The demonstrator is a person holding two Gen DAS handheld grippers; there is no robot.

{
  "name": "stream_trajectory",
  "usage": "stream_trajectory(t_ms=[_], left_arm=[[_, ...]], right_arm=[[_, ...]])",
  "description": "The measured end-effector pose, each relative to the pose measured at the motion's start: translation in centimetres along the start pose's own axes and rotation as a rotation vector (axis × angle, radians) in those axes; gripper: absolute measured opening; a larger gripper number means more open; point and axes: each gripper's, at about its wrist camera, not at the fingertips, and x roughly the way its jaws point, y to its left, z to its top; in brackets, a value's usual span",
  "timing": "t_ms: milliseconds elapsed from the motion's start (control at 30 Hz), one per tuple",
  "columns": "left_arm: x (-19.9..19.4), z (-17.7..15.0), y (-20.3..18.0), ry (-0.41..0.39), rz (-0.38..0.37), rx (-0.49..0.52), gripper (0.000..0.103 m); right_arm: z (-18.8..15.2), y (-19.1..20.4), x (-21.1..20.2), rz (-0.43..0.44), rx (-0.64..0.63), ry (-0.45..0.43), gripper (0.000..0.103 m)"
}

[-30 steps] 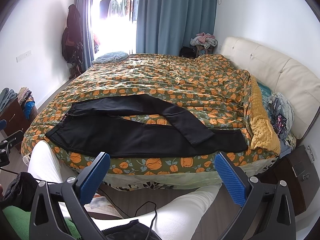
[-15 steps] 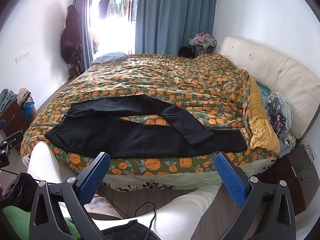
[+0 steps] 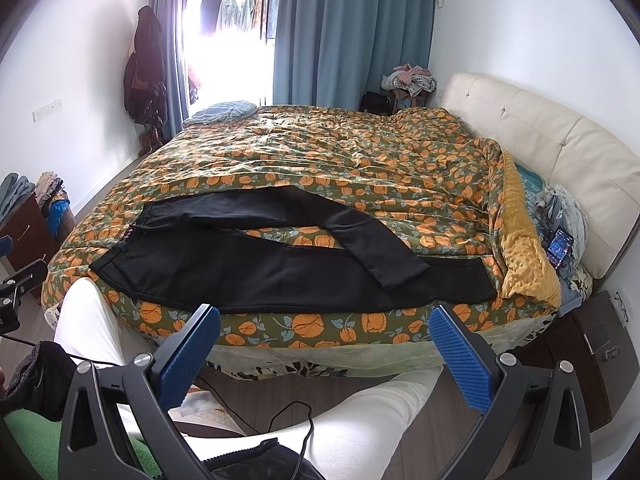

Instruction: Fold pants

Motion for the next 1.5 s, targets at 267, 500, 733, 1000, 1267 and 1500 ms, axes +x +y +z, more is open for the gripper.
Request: stream_trajectory(t_ms=[267,500,733,1000,1267,1500], left_arm=[[0.0,0.0,0.0,0.0,0.001,0.002,0.103],[0.0,0.1,-0.1,0.002,0.001,0.002,0.103],[0.1,-0.1,0.3,0.01,0.001,0.009,0.103],[0.9,-0.4,1.0,0.047,-0.02,-0.001,0.103],[6.5,4.8,-0.5,0.034,-0.02,0.038,0.103],[7.2,8.5,0.7,-0.045,-0.127,-0.114,0.103]], right_arm=[[-0.1,0.1,0.0,0.001,0.0,0.002,0.103],[0.0,0.2,0.1,-0.001,0.0,0.001,0.103],[-0.1,0.6,0.2,-0.011,0.001,-0.001,0.103],[0.4,0.7,0.3,-0.035,-0.014,-0.005,0.103],[3.5,-0.1,2.9,-0.108,-0.025,-0.142,0.103],[6.3,-1.3,3.7,-0.074,0.073,-0.256,0.103]])
